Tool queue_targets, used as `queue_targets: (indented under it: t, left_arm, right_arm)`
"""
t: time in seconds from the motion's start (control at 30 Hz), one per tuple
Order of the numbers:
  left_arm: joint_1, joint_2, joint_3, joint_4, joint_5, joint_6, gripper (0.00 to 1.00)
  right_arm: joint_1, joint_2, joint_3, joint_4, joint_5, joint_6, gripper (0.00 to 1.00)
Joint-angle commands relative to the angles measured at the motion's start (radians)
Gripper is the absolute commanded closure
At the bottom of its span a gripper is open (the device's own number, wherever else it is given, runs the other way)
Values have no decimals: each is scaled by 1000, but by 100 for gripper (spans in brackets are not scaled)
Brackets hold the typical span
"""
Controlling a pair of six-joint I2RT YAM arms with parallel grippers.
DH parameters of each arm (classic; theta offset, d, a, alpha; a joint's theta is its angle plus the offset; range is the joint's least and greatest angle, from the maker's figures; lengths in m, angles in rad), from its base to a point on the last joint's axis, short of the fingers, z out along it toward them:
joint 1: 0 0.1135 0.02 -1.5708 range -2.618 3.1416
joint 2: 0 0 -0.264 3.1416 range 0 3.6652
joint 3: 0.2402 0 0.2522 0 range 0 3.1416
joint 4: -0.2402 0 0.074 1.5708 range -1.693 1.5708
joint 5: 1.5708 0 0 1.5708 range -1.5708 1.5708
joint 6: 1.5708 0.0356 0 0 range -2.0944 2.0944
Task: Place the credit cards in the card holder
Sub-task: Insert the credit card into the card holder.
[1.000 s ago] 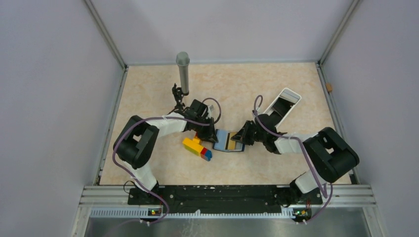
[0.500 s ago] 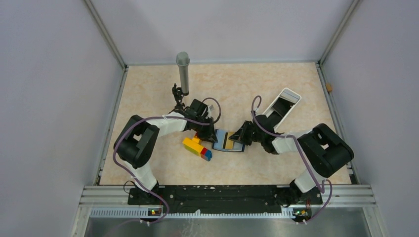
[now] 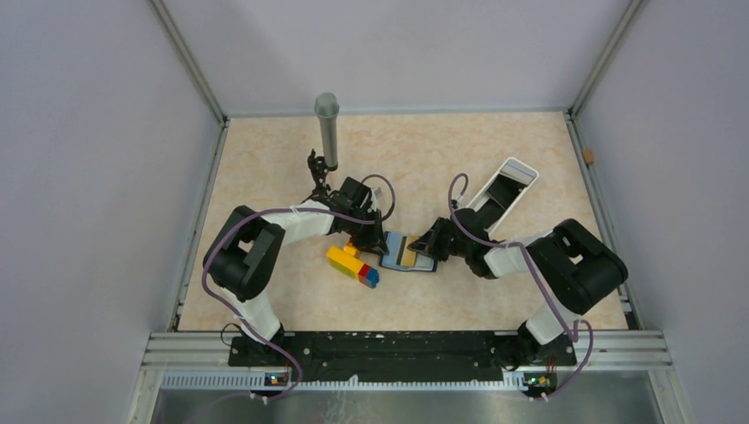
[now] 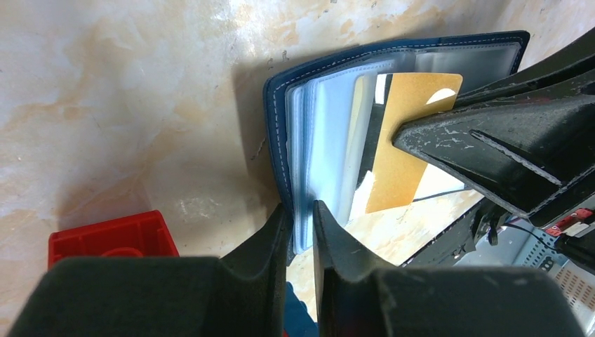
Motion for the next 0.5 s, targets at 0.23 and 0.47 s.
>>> queue_targets:
  t: [0.23, 0.47]
  left_arm:
    - [-2, 19, 24, 11, 22, 3, 84]
    - [-3, 17, 21, 15, 28, -2, 85]
  right_arm:
    - [55, 103, 18, -45, 64, -18, 100]
    - [70, 80, 50, -117, 91, -41, 93]
